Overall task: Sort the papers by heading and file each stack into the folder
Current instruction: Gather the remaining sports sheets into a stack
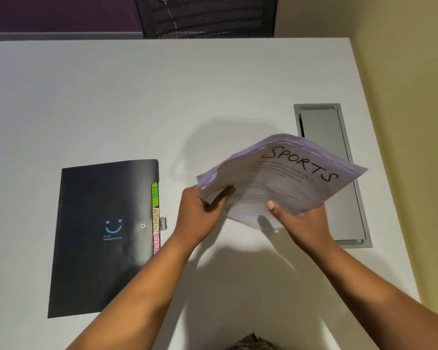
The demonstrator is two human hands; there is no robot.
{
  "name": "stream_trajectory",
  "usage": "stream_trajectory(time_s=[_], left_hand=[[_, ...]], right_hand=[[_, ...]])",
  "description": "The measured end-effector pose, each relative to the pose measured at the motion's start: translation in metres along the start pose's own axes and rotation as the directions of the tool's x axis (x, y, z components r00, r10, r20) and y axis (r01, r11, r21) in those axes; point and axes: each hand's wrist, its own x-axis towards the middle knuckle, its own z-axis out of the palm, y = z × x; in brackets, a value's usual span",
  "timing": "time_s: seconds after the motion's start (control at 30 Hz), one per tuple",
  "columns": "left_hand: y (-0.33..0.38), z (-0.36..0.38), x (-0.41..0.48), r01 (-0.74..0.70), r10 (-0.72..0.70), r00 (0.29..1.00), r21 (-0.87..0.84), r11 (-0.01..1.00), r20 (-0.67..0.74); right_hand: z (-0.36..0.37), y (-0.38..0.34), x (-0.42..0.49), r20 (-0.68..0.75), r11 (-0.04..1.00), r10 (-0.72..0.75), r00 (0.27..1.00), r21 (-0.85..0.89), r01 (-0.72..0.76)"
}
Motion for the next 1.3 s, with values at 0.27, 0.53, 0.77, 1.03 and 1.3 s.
stream_trajectory(time_s=[0.27, 0.53, 0.77, 1.03, 1.3], left_hand=[[-0.011, -0.008, -0.003, 0.266, -0.263, 0.964, -0.071, 0.961, 0.039], [0.014, -0.022, -0.040, 0.052, -0.064, 0.997, -0.204, 0.977, -0.051], [-0.015, -0.011, -0.037, 0.277, -0.277, 0.960, -0.203, 0.939, 0.028], [0.011, -0.016, -0.059, 0.161, -0.171, 0.985, -0.214, 0.963, -0.030], [-0.010, -0.016, -0.137, 0.334, -0.336, 0.942, -0.099, 0.937, 0.001]], right_hand=[[-0.012, 0.008, 0.009, 0.133, 0.980, 0.194, 0.972, -0.066, -0.187], [-0.018, -0.036, -0.026, 0.001, 0.998, -0.061, 0.998, 0.019, 0.061], [-0.003, -0.009, -0.030, 0.094, 0.980, 0.151, 0.984, -0.143, -0.137], [-0.022, -0.015, -0.035, 0.042, 0.985, 0.078, 0.996, -0.156, -0.071], [-0.025, -0.019, -0.083, 0.060, 0.970, 0.244, 0.968, -0.011, -0.244]])
